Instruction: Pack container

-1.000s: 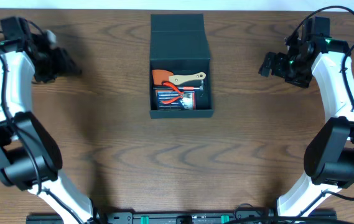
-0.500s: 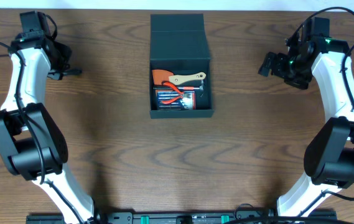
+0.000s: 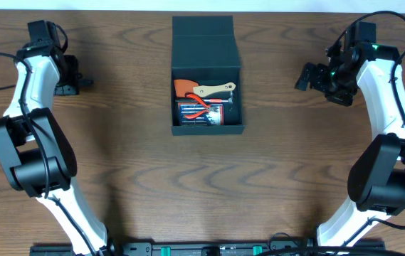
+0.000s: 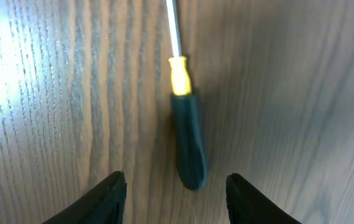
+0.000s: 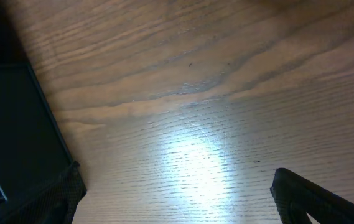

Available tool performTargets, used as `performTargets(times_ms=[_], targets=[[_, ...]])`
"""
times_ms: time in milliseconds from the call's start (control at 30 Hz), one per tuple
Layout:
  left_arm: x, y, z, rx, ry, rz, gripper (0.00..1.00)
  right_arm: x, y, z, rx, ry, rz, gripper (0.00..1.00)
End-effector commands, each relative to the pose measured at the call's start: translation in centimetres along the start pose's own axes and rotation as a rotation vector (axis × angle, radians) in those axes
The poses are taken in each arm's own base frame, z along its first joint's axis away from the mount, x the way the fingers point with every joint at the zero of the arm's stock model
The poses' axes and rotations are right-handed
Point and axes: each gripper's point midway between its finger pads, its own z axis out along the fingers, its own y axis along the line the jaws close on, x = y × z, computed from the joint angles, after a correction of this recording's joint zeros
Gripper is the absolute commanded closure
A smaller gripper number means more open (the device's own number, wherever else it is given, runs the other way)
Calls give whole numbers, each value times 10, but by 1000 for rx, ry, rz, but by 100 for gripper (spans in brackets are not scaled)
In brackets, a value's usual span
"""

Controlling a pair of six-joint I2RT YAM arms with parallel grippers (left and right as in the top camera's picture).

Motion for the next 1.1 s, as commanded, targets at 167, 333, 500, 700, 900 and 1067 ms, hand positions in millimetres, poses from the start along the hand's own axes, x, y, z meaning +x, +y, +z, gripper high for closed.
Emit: performTargets(times_ms=[167,333,500,700,900,1067], targets=[[6,13,38,-51,70,-122,48,3,2,4,-6,16,9,1],[7,14,46,-55,70,-123,48,4,6,4,-7,19,-1,1],[6,15,48,-55,70,-125,48,6,13,6,-10,22,-18,1],[5,19,48,-69,84,-140,48,9,21,7,-13,27,-38,1],[6,28,47,-104,120,-169,48,11,25,8,-15,30,-49,1],[-3,19,49,-60,109,-179,48,12,27,8,-15,32,-55,1]])
